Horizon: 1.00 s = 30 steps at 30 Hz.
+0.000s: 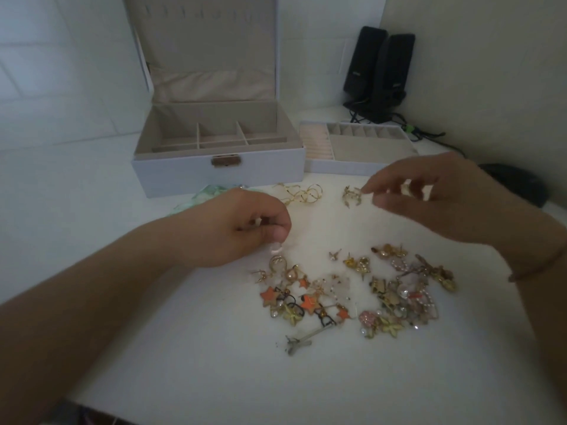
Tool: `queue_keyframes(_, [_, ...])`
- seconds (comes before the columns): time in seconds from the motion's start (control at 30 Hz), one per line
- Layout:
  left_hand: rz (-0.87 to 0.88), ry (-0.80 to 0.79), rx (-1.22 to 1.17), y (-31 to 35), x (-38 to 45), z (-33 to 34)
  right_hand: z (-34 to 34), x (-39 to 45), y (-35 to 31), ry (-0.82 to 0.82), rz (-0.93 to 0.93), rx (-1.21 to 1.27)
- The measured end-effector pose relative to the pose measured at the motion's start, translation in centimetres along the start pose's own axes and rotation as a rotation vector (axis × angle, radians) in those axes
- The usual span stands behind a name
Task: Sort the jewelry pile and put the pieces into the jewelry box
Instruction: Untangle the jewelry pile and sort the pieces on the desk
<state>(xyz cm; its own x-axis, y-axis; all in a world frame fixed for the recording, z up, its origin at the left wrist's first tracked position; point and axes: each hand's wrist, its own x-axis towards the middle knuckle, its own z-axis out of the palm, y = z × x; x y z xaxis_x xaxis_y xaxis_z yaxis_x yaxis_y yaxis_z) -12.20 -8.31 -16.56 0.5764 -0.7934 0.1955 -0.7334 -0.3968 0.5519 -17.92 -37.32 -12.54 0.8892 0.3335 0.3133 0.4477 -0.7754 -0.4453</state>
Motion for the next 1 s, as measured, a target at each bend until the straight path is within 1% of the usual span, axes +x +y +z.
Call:
queue_keyframes(0.03, [-0.001,0.007,-0.026,0.0,0.0,-0.1,-0.2,0.0,0.4,0.041,0.02,0.003])
queue_keyframes(0.1, [0.02,0.031,-0.08,0.3,0.1,-0.3,-0.1,0.1,1.0,0.066,0.041,-0.008])
queue_keyframes(0.17, [0.048,0.051,-0.136,0.8,0.2,-0.4,0.3,0.1,1.0,0.039,0.046,-0.003])
queue_keyframes(0.27, [0.005,0.071,-0.18,1.0,0.1,-0.7,0.6,0.1,0.7,-0.002,0.032,-0.011])
queue_keyframes(0.4, [-0.011,0.062,-0.175,0.6,-0.1,-0.7,0.4,0.0,0.7,-0.002,0.009,0.014])
queue_keyframes(0.5, [-0.032,0.048,-0.243,0.6,-0.1,-0.7,-0.7,-0.1,1.4,-0.012,0.039,0.002])
queue_keyframes(0.53, [-0.042,0.052,-0.258,0.7,-0.2,-0.7,-1.2,-0.2,1.6,-0.038,0.063,0.009])
queue_keyframes(0.6, [-0.056,0.067,-0.249,0.8,-0.2,-0.8,-2.0,-0.5,2.0,-0.143,0.113,0.04])
queue_keyframes(0.7, [-0.062,0.069,-0.207,0.9,-0.2,-0.7,-2.3,-0.9,2.4,-0.263,0.118,0.109])
queue_keyframes(0.83, [-0.058,0.046,-0.226,0.9,-0.1,-0.4,-2.6,-1.2,2.4,-0.322,0.071,0.231])
queue_keyframes(0.93, [-0.06,0.056,-0.274,1.0,-0.1,-0.3,-3.0,-1.4,1.7,-0.458,0.037,0.327])
queue_keyframes(1.0, [-0.07,0.069,-0.266,0.9,0.0,-0.3,-2.9,-1.4,1.2,-0.575,-0.009,0.318])
